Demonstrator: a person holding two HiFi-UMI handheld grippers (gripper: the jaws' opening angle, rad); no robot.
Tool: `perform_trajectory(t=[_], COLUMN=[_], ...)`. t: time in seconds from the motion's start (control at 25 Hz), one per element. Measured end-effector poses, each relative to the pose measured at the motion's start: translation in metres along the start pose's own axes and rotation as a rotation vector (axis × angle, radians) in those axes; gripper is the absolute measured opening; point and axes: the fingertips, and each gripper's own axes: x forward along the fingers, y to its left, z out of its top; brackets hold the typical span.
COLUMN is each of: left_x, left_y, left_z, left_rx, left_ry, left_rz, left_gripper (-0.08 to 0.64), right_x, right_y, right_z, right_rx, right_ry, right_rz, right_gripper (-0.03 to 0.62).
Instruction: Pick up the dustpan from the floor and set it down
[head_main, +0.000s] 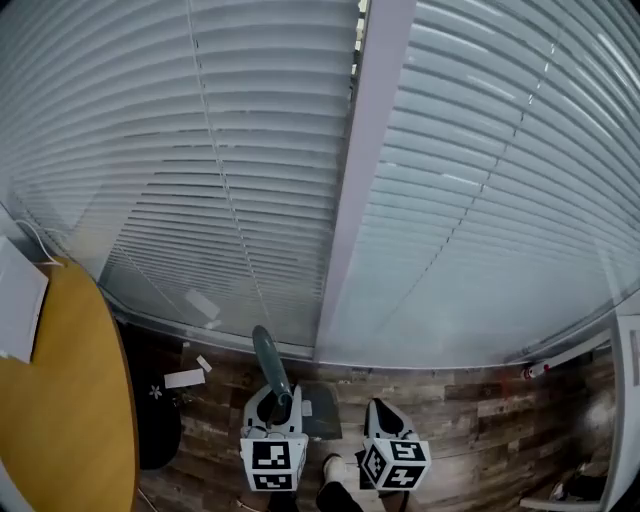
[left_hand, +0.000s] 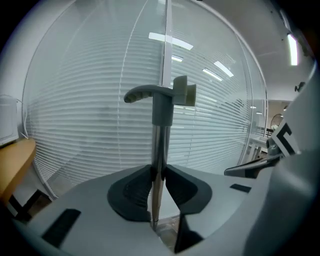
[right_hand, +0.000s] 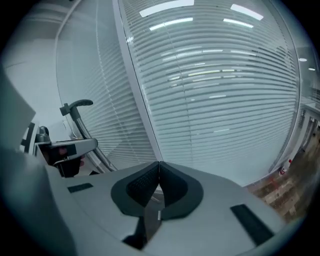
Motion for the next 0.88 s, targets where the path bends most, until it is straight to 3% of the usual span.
perform_trajectory(t=[0.2, 0.56, 0.72, 0.88], left_x=[-0.029, -0.084, -0.098, -0.105], left_y=[0.004, 0.026, 0.037, 0.044], left_z=[0.086, 0.199, 0.229, 0.24], left_rx=[0.024, 0.052, 0.066, 0.071], left_ry=[-0.128, -0.252, -0.28, -0.294], left_rz=[0.017, 0.041, 0.053, 0.073], left_gripper=[0.094, 0.092, 0.092, 0.092], right_x=[-0.03, -0.08, -0.093, -0.094], right_y=[0.024, 0.064, 0.078, 0.087], right_z=[0.077, 0.198, 0.237, 0.249], right_rx=[-0.034, -0.077, -0.096, -0.102], right_ry=[-0.138, -0.345, -0.408, -0.422], right_rz=[0.056, 0.094, 0.098, 0.108], right_gripper=[0.032, 0.032, 0.032, 0.032])
